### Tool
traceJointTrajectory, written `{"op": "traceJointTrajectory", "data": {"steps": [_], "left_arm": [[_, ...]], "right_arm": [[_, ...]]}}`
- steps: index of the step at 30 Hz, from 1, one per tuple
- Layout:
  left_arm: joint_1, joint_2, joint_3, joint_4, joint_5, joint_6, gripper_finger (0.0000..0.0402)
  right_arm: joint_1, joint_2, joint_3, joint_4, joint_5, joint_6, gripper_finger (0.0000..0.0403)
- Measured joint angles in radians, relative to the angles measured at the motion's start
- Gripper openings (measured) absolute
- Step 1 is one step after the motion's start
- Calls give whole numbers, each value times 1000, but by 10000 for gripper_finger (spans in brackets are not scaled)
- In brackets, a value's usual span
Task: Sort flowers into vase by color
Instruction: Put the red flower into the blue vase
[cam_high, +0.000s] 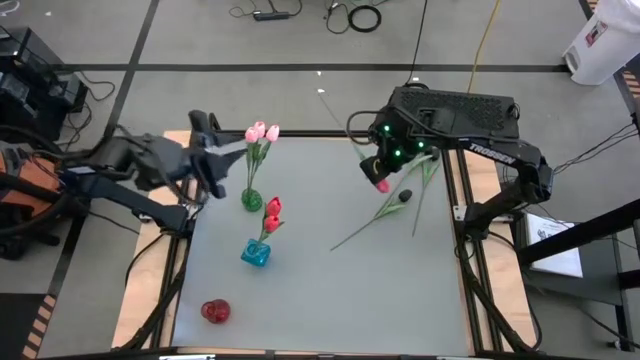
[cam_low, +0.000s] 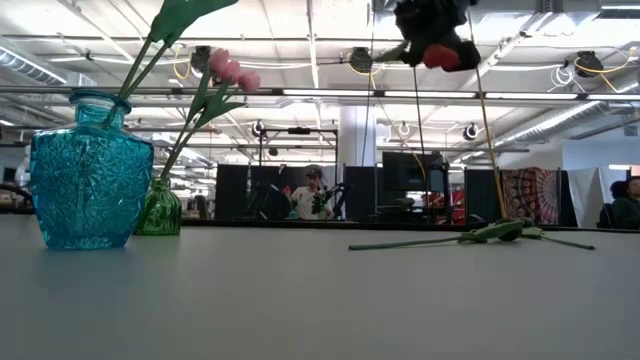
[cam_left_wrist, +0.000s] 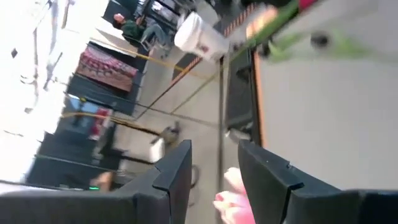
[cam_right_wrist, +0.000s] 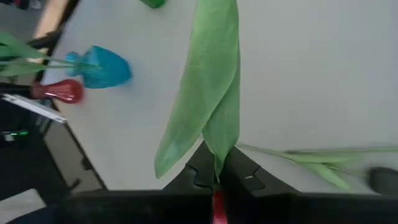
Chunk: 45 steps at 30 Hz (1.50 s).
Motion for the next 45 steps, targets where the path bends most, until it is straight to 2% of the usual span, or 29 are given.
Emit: {"op": "traceJointTrajectory", "data": {"steps": [5, 12, 20, 28, 35, 45], "left_arm": [[19, 77, 0, 0, -57, 157, 138], [99, 152, 0, 7, -64, 299, 138], [124, 201, 0, 157, -64, 576, 138], [124, 208, 0, 333, -13, 664, 138], [124, 214, 0, 347, 123, 714, 138], [124, 302, 0, 431, 118, 793, 138]], "right_arm": [[57, 0, 0, 65, -20, 77, 0], [111, 0, 0, 179, -92, 157, 0], [134, 0, 0, 337, -169, 242, 0], [133, 0, 0, 513, -259, 346, 0], [133, 0, -1, 661, -315, 422, 0], [147, 0, -1, 664, -313, 435, 0]]}}
